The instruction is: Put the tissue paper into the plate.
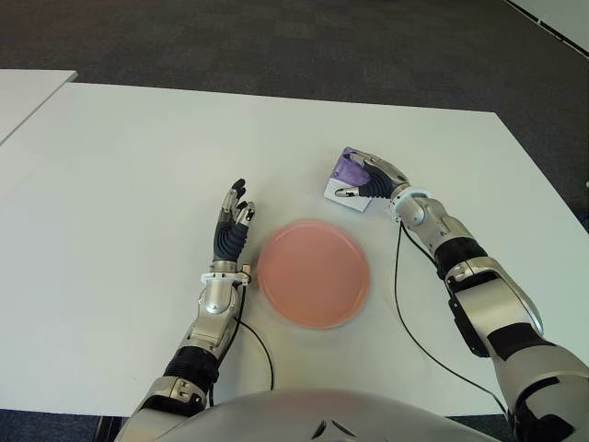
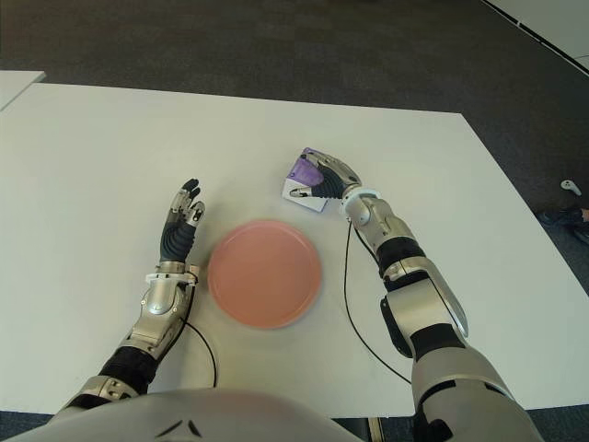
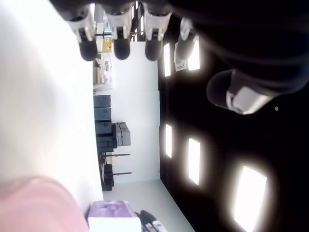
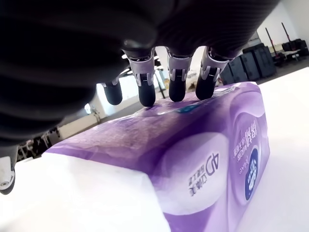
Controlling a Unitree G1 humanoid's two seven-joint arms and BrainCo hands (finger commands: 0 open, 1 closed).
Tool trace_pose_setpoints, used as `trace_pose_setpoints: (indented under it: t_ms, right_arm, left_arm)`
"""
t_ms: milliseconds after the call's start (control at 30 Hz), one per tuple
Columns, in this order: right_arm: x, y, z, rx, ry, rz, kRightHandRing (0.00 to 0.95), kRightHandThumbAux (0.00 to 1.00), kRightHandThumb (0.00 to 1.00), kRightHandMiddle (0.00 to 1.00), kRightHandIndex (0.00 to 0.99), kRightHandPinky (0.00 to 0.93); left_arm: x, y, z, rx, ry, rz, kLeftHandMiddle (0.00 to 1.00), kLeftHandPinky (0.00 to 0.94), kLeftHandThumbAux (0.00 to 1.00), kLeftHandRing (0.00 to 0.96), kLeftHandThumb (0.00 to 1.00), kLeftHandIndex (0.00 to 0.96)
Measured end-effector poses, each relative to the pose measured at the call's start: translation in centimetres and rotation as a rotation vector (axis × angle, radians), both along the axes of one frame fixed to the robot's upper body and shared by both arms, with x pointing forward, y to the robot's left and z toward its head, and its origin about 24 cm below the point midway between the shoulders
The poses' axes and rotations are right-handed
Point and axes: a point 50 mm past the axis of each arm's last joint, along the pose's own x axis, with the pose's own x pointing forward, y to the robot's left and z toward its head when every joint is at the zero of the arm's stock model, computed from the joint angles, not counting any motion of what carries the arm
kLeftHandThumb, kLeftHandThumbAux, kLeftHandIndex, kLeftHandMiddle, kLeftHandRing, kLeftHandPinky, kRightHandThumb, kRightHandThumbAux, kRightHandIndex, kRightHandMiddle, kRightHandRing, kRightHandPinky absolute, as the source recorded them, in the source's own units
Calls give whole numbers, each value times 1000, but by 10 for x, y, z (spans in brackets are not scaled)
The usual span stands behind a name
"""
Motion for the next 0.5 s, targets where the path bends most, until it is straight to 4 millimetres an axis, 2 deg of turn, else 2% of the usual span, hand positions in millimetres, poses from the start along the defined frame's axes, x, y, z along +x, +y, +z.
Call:
trace_pose_setpoints:
  t_ms: [500]
  right_arm:
    - [0, 0, 0, 1, 3, -1, 0, 404, 97, 0, 0, 0]
  left_arm:
    - [0, 0, 0, 1, 3, 0, 0, 0, 383, 0, 0, 0]
